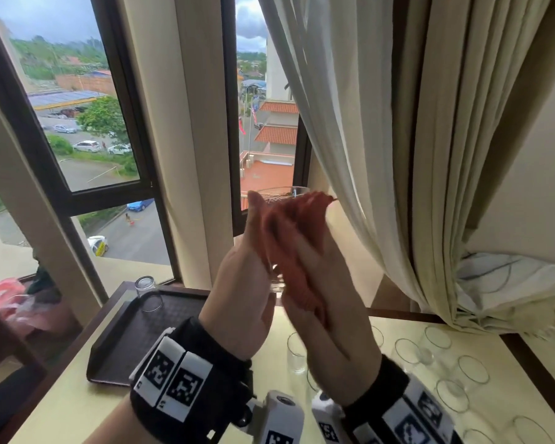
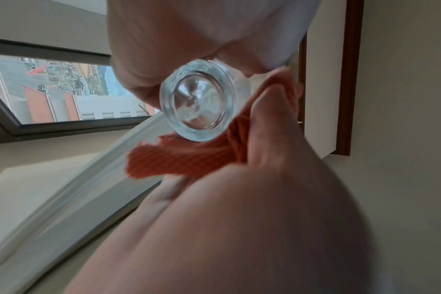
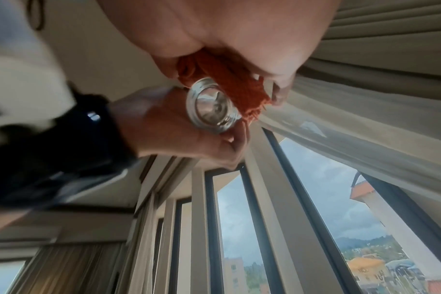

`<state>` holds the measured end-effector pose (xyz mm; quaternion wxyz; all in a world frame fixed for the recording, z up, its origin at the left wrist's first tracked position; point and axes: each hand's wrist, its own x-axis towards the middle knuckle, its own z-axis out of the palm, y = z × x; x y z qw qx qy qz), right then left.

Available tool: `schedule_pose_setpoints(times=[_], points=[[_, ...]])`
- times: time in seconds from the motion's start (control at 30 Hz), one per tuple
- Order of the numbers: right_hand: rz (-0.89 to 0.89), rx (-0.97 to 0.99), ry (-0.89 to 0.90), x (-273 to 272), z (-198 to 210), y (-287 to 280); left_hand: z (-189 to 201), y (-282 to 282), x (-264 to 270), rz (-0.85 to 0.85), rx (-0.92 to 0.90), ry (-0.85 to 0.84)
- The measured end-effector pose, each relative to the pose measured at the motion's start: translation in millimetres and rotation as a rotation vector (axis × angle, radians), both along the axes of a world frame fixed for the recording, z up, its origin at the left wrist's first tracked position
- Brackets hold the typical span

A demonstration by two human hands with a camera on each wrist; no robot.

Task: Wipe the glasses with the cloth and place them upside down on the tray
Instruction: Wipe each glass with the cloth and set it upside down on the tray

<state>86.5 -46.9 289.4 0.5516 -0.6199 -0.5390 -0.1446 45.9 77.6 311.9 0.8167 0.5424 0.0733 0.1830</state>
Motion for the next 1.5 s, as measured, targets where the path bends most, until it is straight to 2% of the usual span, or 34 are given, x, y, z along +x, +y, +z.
schedule_pose_setpoints(times=[0.03, 0.1, 0.2, 0.27, 0.33, 0.4, 0.47, 0.57, 0.63, 0.7, 0.77, 0.83, 0.93, 1.0, 1.07, 1.17, 1.23, 1.33, 1.43, 1.5], points=[[-0.030, -0.040, -0.070, -3.0, -8.7, -0.5, -0.6, 4.5, -1.2, -0.008, -0.021, 0.008], [-0.049, -0.050, -0.073, -4.3, -28.9, -2.7, 0.9, 9.8, -2.6, 0.017, -0.007, 0.013], [-0.007, 0.021, 0.187, -0.6, -43.1, -3.7, 2.5, 9.2, -3.4, 0.049, 0.035, -0.021], [-0.003, 0.062, 0.403, 4.7, -32.7, -1.7, 3.1, 5.0, -3.6, 0.034, 0.028, -0.041], [0.027, 0.113, 0.509, 11.0, -15.0, 1.2, 2.5, -0.7, -4.3, 0.004, 0.042, -0.056], [0.039, 0.161, 0.477, 12.1, 4.3, 3.4, 2.6, -5.9, -4.4, 0.002, 0.043, -0.077], [0.058, 0.154, 0.296, 7.5, 13.9, 2.2, 1.9, -6.7, -2.6, 0.041, 0.045, -0.084], [0.036, 0.043, 0.043, -2.0, -1.0, -0.3, 4.6, -0.2, -4.2, 0.055, 0.075, -0.070], [0.031, 0.005, 0.028, -5.7, -22.4, -4.0, 5.6, 6.4, -6.8, 0.066, 0.061, -0.048], [0.030, 0.008, 0.116, -7.4, -37.8, -6.9, 2.0, 11.6, -6.2, 0.039, 0.042, -0.065], [0.015, 0.039, 0.286, -6.4, -38.9, -5.9, -0.2, 9.9, -5.3, 0.023, 0.025, -0.064], [-0.001, 0.079, 0.456, -1.7, -29.4, -3.3, -3.2, 5.1, -4.5, 0.011, 0.022, -0.059], [-0.008, 0.115, 0.546, 7.6, -6.7, 1.2, -2.0, -5.3, -5.4, 0.008, 0.039, -0.059], [0.015, 0.147, 0.447, 5.8, 7.3, 4.3, -1.9, -7.0, -3.2, 0.036, 0.045, -0.046], [0.055, 0.121, 0.245, -1.6, 10.2, 5.6, -1.3, -4.6, -1.0, 0.038, 0.053, -0.033], [0.006, 0.012, 0.021, -13.0, -11.7, 4.4, 2.5, 7.0, -4.9, -0.005, -0.020, 0.009], [-0.009, -0.020, 0.006, -15.5, -33.4, 0.7, 2.2, 15.8, -5.5, -0.005, -0.014, 0.027], [0.034, 0.024, 0.193, -14.3, -45.5, -0.1, 2.7, 17.9, -3.4, 0.002, 0.038, -0.002], [0.055, 0.093, 0.449, -4.5, -36.6, 4.3, 2.4, 12.4, -0.8, 0.035, 0.005, -0.047], [0.030, 0.125, 0.549, 5.9, -26.3, 5.2, 1.0, 7.7, 0.8, 0.025, -0.003, -0.045]])
